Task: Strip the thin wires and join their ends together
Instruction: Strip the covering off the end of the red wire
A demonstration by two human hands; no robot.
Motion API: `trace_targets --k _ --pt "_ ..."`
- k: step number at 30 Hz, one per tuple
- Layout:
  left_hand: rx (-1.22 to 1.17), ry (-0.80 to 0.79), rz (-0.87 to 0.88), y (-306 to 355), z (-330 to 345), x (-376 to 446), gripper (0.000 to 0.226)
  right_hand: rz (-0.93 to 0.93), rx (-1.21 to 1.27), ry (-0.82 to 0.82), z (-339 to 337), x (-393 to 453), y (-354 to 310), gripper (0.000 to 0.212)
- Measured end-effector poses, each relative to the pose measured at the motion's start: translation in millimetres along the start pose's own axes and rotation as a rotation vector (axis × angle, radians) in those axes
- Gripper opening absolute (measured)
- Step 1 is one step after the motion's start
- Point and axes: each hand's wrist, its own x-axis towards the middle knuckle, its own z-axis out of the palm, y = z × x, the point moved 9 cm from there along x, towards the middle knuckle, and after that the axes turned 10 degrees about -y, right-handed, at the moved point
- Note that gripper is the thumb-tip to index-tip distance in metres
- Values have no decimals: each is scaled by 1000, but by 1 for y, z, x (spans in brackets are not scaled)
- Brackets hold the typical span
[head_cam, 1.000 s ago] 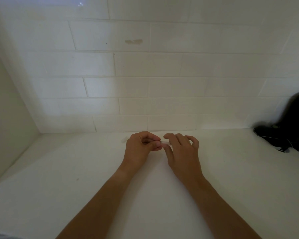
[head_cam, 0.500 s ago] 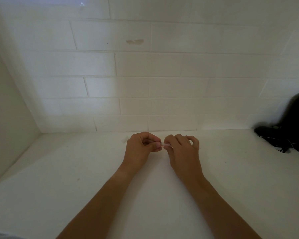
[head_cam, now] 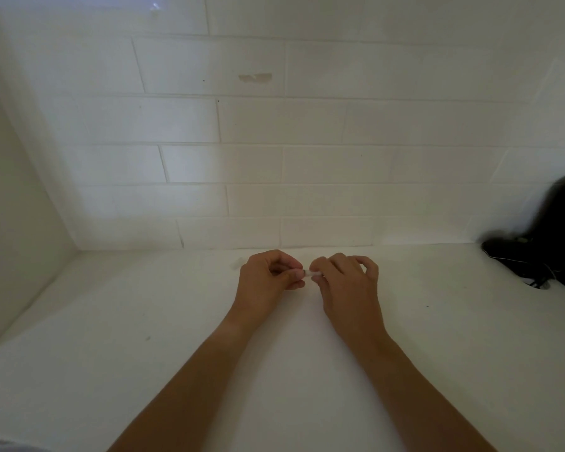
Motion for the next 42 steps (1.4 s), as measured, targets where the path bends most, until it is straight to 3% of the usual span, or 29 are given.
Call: trace_targets --k 10,22,35,38,42 --pt "48 35 55 11 -5 -1 5 8 -1 3 0 -1 -4 32" --pt "59 56 38 10 -5 -5 4 -11 17 -3 -1 -1 -3 15" --pt "87 42 72 14 -4 -4 3 -24 -11 20 -5 0 -6 35" --pt "109 86 61 12 -4 -5 2 -6 44 61 -12 0 -4 19" --pt "-26 213 0 -2 -20 -6 3 93 100 142 -32 -2 0 30"
